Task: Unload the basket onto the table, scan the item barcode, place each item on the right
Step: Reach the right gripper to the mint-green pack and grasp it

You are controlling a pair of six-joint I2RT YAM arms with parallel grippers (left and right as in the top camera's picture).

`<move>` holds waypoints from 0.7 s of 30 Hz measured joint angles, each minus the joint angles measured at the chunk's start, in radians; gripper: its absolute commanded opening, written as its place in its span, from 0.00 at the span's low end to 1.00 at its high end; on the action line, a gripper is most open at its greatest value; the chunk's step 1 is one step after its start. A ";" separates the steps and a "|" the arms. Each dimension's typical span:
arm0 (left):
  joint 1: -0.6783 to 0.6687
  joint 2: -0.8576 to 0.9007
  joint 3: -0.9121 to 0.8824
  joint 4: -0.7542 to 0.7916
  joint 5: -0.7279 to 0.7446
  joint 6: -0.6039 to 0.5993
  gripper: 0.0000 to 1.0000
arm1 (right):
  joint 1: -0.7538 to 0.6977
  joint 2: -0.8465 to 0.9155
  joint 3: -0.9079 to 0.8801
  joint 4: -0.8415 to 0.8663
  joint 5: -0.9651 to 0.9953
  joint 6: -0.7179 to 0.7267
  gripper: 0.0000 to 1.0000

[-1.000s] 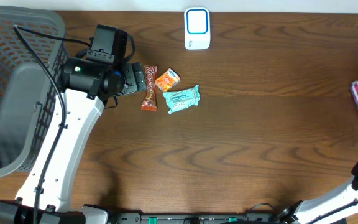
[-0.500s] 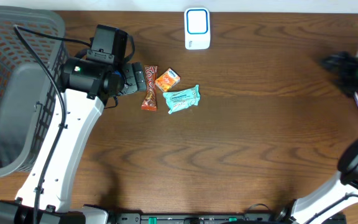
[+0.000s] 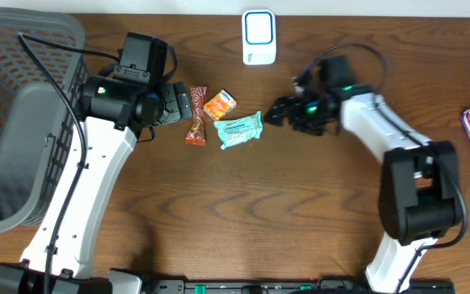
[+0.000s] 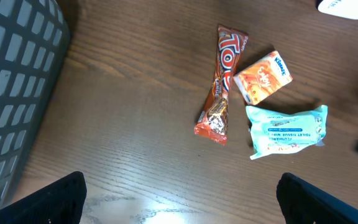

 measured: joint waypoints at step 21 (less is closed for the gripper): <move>0.000 0.000 0.000 0.000 0.000 0.000 0.98 | 0.255 -0.013 -0.127 0.269 0.321 0.364 0.70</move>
